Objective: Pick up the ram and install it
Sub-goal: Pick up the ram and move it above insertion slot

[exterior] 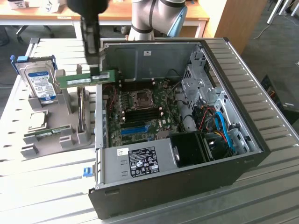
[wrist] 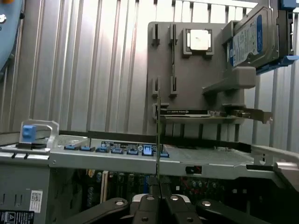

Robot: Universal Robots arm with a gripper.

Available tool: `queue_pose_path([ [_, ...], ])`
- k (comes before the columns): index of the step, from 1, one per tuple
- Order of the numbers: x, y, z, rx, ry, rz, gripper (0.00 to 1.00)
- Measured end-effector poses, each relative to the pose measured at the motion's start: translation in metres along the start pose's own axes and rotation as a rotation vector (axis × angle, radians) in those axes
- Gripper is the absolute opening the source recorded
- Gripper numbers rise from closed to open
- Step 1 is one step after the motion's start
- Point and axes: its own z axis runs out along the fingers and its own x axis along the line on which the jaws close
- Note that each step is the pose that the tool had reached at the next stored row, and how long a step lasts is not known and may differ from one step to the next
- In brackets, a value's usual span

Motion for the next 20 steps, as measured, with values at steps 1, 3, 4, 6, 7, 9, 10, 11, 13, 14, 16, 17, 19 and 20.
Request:
queue_pose_path([
  [1, 0.000, -0.0036, -0.0002, -0.0001, 0.0001, 0.000, 0.11],
  [3, 0.001, -0.0108, -0.0005, -0.0001, 0.0001, 0.000, 0.11],
  [4, 0.001, -0.0142, -0.0006, 0.0000, 0.0000, 0.000, 0.11],
  [6, 0.001, -0.0210, -0.0009, 0.0000, 0.0000, 0.000, 0.11],
  [7, 0.001, -0.0245, -0.0010, 0.0000, 0.0000, 0.000, 0.11],
  [9, 0.002, -0.0318, -0.0014, -0.0001, 0.0000, 0.000, 0.11],
  [10, 0.002, -0.0354, -0.0015, -0.0001, 0.0000, 0.000, 0.11],
  [11, 0.002, -0.0390, -0.0017, -0.0001, 0.0001, 0.000, 0.11],
  [13, 0.003, -0.0460, -0.0020, -0.0001, 0.0001, 0.000, 0.11],
  [14, 0.003, -0.0498, -0.0021, 0.0000, 0.0000, 0.000, 0.11],
  [16, 0.003, -0.0574, -0.0024, -0.0001, 0.0000, 0.000, 0.11],
  [17, 0.003, -0.0611, -0.0026, -0.0001, -0.0001, 0.000, 0.11],
  [19, 0.004, -0.0684, -0.0029, -0.0001, 0.0000, 0.000, 0.11],
  [20, 0.004, -0.0721, -0.0031, -0.0001, 0.0000, 0.000, 0.11],
])
